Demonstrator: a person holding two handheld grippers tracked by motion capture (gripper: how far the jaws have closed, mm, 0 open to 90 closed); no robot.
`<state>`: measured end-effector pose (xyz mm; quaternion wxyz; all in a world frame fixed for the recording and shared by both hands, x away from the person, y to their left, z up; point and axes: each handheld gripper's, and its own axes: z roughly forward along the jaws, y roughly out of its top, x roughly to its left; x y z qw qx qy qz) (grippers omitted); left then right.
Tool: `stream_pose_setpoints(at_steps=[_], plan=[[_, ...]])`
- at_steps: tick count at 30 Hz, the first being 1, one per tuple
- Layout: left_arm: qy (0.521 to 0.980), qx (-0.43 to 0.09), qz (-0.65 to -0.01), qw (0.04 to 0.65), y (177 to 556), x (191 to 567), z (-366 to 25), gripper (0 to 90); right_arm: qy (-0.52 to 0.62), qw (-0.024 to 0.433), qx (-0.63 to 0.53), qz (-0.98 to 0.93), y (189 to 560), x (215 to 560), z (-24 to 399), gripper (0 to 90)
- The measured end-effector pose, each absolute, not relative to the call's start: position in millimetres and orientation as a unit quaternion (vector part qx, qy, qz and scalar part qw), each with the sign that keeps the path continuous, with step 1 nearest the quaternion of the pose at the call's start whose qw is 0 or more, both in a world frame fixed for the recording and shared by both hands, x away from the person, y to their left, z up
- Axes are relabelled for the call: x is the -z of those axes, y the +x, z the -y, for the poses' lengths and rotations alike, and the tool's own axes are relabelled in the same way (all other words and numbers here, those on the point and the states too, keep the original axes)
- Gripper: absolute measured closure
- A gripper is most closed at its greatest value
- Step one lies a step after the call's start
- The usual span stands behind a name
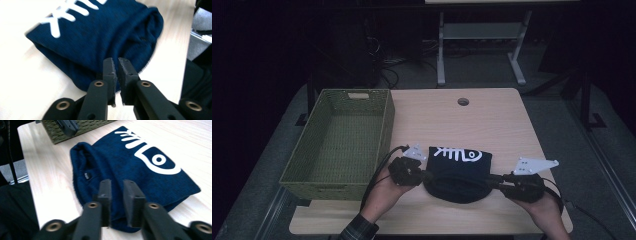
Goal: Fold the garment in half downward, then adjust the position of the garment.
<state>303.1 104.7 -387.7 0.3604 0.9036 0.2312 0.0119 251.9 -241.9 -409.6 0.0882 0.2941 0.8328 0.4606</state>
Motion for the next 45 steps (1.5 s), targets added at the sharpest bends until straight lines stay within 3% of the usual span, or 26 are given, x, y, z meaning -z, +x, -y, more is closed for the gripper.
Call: stream_pose_setpoints(at_steps=[3, 8, 24, 35, 39, 45], plan=[[0.900, -0.013, -0.238, 0.364, 316, 384, -101, 89.9, 0.300, 0.083, -0.454, -0.835, 262, 413, 241, 84.1], [0.894, -0.019, -0.254, 0.369, 337, 384, -91, 90.0, 0.299, 0.077, -0.433, -0.847, 275, 423, 232, 89.4], [0.917, -0.020, -0.252, 0.309, 383, 429, -43, 90.0, 0.267, 0.034, -0.394, -0.879, 260, 454, 200, 89.9], [0.926, -0.034, -0.226, 0.300, 378, 430, -31, 90.0, 0.232, 0.037, -0.390, -0.890, 246, 461, 170, 89.9], [0.913, -0.026, -0.233, 0.334, 365, 413, -41, 90.0, 0.238, 0.049, -0.412, -0.878, 245, 452, 178, 87.8], [0.915, -0.018, -0.223, 0.337, 340, 403, -64, 88.6, 0.254, 0.080, -0.441, -0.857, 246, 438, 197, 87.8]])
